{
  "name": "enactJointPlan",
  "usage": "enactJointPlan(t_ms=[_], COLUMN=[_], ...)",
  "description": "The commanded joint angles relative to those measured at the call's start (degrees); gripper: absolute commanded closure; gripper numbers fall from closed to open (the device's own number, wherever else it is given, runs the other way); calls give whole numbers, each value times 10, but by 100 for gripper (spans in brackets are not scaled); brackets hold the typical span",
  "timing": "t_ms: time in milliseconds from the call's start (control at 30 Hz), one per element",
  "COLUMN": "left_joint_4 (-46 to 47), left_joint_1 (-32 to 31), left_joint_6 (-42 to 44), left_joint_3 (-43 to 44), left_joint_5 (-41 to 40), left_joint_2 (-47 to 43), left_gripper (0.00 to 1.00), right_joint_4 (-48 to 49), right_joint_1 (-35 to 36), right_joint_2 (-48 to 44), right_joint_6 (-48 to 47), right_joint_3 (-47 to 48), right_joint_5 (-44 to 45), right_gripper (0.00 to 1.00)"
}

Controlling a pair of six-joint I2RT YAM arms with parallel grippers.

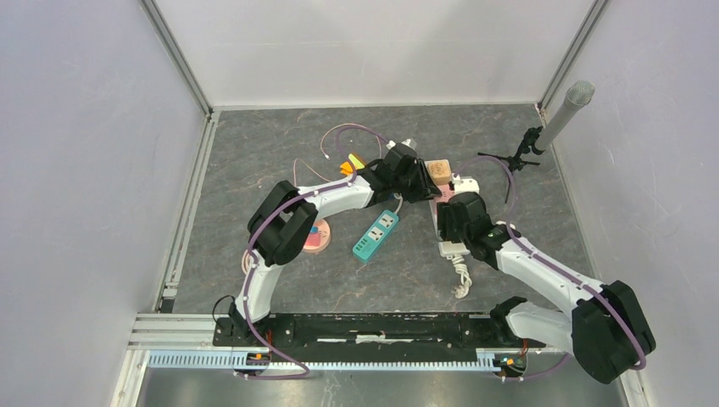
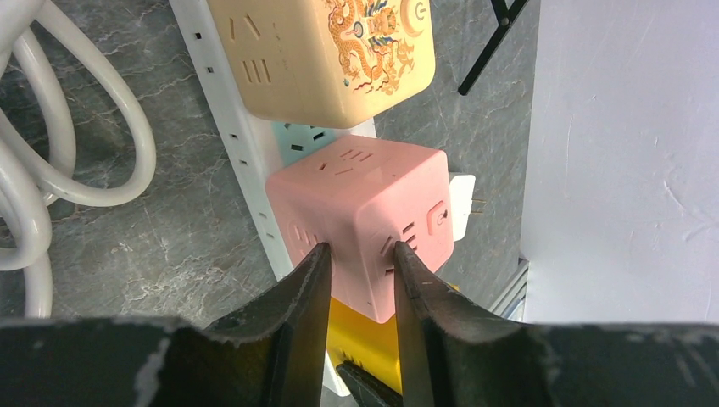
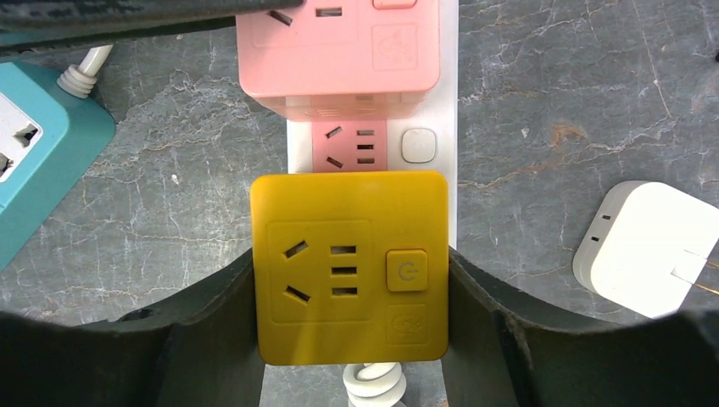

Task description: Pull the plug off the socket

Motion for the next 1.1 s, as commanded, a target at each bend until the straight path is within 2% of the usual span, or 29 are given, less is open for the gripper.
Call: enactJointPlan(t_ms=[0, 100, 233, 433, 567, 767, 1067], left_joint_4=[-58, -53, -53, -49, -49, -51, -43], left_joint_1=[-3, -3, -3, -2, -3, -3, 0], left_joint_6=[2, 2, 2, 2, 1, 2, 10], left_joint_3=[-15, -17, -18, -19, -18, -19, -16], left_joint_5=[-13, -11, -10, -11, -7, -7, 5], left_joint_2=[28, 28, 28, 25, 28, 24, 10], left_gripper=[63, 64, 66, 67, 68, 69, 69], right_joint_4=[72, 95, 90, 89, 81, 125, 82], right_joint_1=[-4, 5, 44, 43, 26, 1, -26], right_joint_2=[-34, -25, -19, -49, -51, -55, -90], right_joint_6=[4, -21, -75, -60, -26, 7, -14], right_joint_3=[46, 38, 34, 41, 52, 21, 64], right_joint_5=[-62, -75, -15, 1, -30, -105, -94], right_gripper=[100, 100, 100, 100, 100, 100, 100])
